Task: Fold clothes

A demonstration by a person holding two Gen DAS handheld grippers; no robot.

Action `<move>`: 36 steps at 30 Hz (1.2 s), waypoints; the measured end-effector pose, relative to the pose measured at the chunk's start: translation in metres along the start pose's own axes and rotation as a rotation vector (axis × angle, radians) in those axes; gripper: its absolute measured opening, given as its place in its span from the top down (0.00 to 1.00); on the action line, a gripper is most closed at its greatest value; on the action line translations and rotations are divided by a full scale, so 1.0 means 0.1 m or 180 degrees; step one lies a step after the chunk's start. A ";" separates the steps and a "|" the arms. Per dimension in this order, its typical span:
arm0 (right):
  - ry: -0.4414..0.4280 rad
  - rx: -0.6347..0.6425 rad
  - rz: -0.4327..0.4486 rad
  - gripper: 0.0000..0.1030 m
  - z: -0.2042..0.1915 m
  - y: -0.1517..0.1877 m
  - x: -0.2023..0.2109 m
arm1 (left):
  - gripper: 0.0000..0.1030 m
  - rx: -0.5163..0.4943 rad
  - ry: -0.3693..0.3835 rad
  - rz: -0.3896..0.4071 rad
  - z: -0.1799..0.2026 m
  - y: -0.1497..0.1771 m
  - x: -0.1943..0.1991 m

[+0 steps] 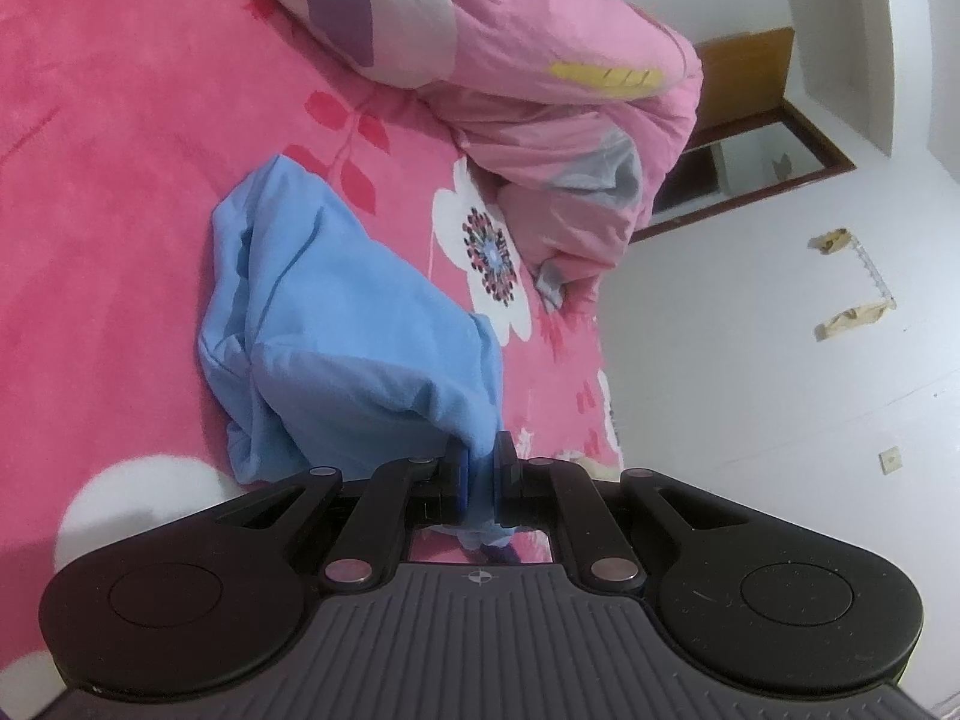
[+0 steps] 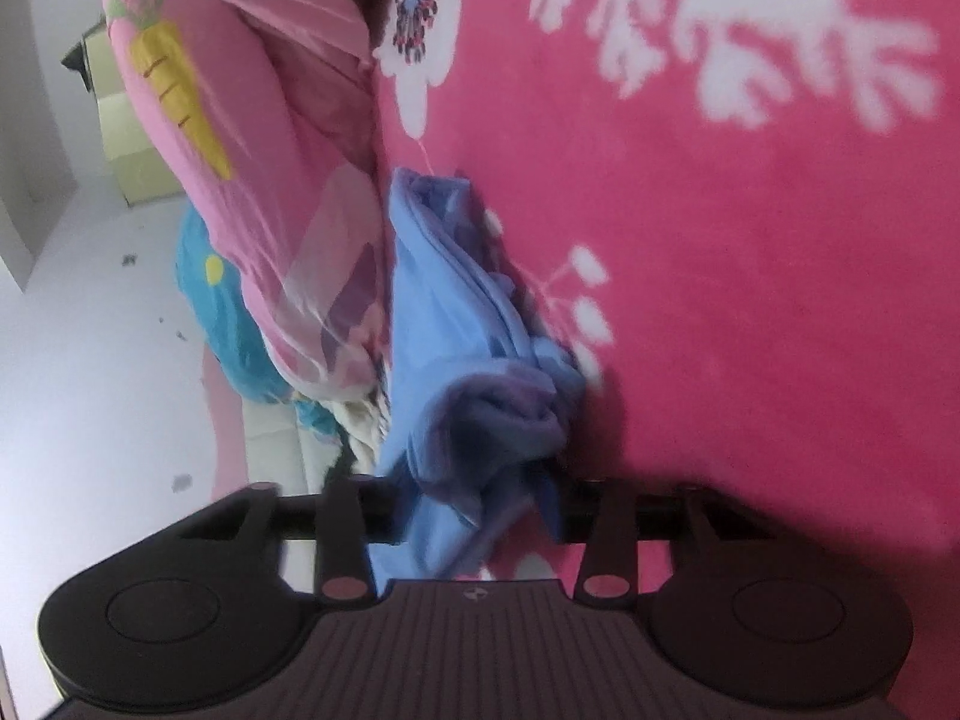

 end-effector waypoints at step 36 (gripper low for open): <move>0.0434 0.0855 0.0135 0.83 0.46 0.94 1.06 | 0.87 -0.0544 -0.0572 -0.0438 -0.60 1.32 0.49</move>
Point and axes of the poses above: each gripper's, at about its wrist camera, not at the fingertips, and x roughly against the way its jaws point, z to its right, y to its underside, the point moved 9 cm from there along -x, roughly the way its jaws point, and after that the axes turned 1 degree about y, right-handed, at the moved point
